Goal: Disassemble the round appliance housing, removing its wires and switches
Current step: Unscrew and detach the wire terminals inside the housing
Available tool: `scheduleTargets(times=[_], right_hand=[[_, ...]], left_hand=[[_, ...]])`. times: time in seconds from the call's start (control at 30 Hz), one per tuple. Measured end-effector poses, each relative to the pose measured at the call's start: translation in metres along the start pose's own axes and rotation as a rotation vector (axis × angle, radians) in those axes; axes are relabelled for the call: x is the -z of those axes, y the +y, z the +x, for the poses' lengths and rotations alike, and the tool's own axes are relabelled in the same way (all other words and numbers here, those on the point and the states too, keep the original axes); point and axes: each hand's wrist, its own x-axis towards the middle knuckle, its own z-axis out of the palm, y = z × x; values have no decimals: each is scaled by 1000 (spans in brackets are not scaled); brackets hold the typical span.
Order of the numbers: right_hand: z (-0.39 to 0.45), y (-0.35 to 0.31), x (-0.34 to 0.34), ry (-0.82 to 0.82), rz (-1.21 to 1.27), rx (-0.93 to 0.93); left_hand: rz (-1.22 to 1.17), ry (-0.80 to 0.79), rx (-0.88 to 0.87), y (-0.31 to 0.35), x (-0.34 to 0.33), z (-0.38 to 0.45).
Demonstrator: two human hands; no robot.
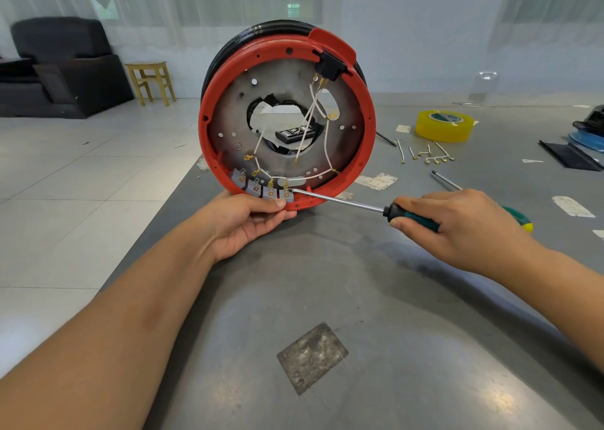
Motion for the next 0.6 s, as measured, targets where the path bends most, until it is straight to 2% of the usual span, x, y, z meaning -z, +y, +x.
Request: scheduleTargets(times=[0.6], right_hand=[[-3,-1,-8,54,31,-36]], left_hand=[[-17,25,-35,0,-3,-3]])
